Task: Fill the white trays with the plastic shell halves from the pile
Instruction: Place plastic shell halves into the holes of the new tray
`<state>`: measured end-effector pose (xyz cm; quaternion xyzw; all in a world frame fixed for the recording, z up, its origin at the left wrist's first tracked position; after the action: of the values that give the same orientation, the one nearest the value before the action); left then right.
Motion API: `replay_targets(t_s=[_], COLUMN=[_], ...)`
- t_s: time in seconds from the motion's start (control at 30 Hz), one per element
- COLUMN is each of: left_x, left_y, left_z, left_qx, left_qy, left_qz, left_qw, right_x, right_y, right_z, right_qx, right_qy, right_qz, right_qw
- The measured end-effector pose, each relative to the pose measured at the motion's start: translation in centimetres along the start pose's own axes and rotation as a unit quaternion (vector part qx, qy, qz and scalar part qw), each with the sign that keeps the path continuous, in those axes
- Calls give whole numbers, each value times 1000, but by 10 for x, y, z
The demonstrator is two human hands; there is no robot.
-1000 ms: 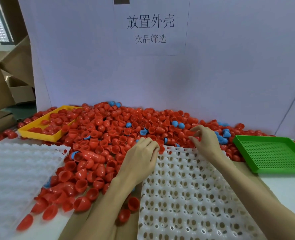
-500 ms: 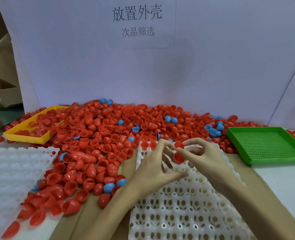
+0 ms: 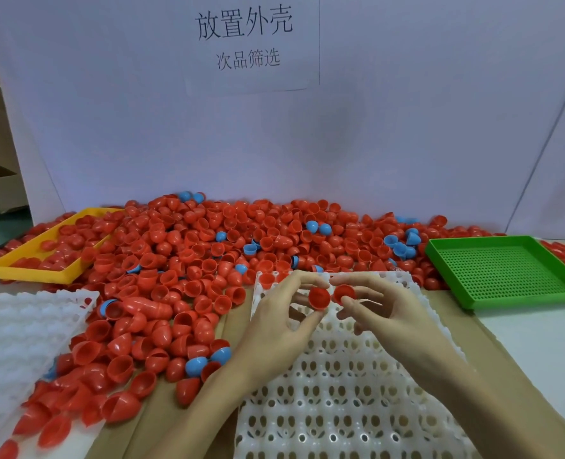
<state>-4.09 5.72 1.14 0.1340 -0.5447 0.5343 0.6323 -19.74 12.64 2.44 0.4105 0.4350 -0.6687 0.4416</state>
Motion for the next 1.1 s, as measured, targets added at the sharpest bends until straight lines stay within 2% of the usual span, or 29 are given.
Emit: replay_targets(t_s=[0.3, 0.57, 0.67, 0.8, 0.97, 1.03, 1.1], left_x=[-6, -2, -1, -5, -7, -6, -4], left_y=[-5, -2, 2, 3, 1, 0, -2], left_z=[1, 1, 0, 0, 1, 2, 2], left_qx=[34, -23, -59, -59, -16, -7, 10], left_qy=[-44, -83, -99, -113, -87, -65, -39], left_qz=[-59, -144, -181, -178, -134, -130, -111], left_qw=[997, 986, 977, 976, 987, 989, 993], right_x=[-1, 3, -1, -4, 6, 16, 26], right_y=[8, 14, 16, 13, 6, 10, 20], right_z=[-1, -3, -5, -6, -8, -8, -10], right_qx=[-6, 7, 7, 48, 89, 71, 27], right_qy=[-5, -8, -29, -35, 32, 98, 189], right_qz=[20, 48, 25, 30, 61, 152, 284], right_qw=[1000, 999, 999, 998, 994, 981, 940])
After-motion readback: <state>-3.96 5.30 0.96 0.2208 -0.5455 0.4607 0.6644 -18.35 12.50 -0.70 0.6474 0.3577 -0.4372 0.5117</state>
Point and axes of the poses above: each hand's wrist, its own z-axis towards the middle knuckle, its own y-axis out of the palm, x = y × z, the point moved 7 cm from there along z, towards the middle knuckle, and after that the axes turned 5 degrees about -y, right-handed, at the moved point
